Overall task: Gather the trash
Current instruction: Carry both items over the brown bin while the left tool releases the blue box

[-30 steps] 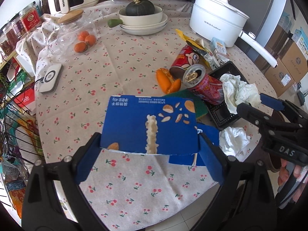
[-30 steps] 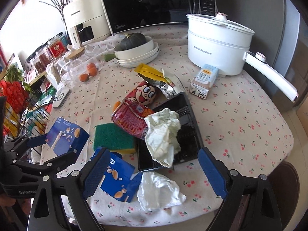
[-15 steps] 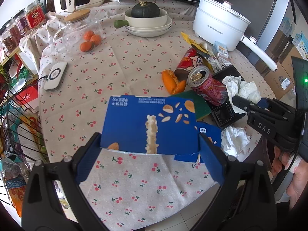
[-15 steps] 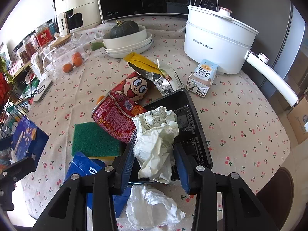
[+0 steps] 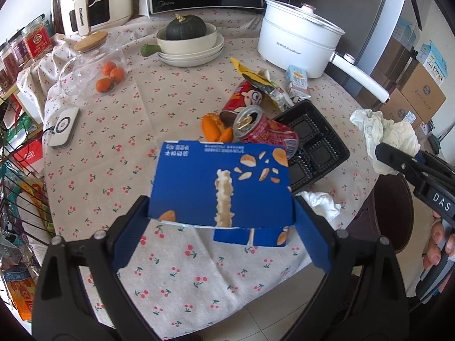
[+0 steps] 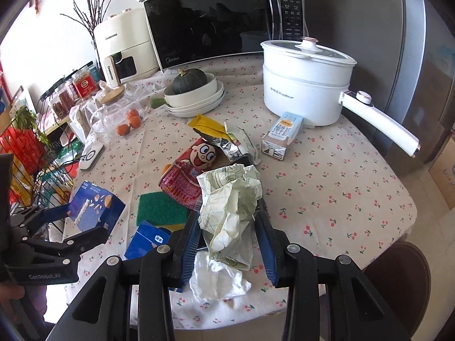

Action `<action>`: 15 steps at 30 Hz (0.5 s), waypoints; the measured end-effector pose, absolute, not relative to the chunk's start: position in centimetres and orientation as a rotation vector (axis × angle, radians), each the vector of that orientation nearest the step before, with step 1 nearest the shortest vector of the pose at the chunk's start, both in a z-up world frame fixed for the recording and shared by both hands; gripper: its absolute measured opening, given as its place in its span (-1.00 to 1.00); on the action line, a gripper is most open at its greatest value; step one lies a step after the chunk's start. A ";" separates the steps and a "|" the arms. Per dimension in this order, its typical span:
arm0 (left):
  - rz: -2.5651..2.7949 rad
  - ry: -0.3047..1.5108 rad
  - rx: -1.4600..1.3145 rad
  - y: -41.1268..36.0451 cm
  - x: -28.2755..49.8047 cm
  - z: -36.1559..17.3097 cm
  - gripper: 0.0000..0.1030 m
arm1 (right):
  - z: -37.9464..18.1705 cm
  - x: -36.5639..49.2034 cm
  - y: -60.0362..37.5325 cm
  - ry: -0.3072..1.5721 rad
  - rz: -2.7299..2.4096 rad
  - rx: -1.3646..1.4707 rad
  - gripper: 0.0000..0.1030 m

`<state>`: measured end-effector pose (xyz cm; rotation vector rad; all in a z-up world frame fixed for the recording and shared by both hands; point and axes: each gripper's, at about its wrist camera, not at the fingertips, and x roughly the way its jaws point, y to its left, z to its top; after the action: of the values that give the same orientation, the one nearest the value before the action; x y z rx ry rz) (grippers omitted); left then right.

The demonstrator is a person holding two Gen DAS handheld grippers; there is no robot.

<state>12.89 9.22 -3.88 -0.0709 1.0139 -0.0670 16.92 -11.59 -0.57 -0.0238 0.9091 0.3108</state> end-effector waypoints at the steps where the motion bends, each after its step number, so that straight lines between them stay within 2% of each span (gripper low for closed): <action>1: -0.079 1.009 -0.067 8.5 12.8 -3.7 0.87 | -0.3 16.6 -12.6 0.907 0.298 -0.020 -0.22; 15: -0.273 0.981 0.003 -3.2 12.5 -3.6 0.87 | -0.8 11.4 -29.9 0.945 0.062 0.107 -0.22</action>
<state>12.53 -3.17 -3.62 0.0025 0.9810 -0.2733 11.45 -29.94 -0.77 0.1072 0.9449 0.0619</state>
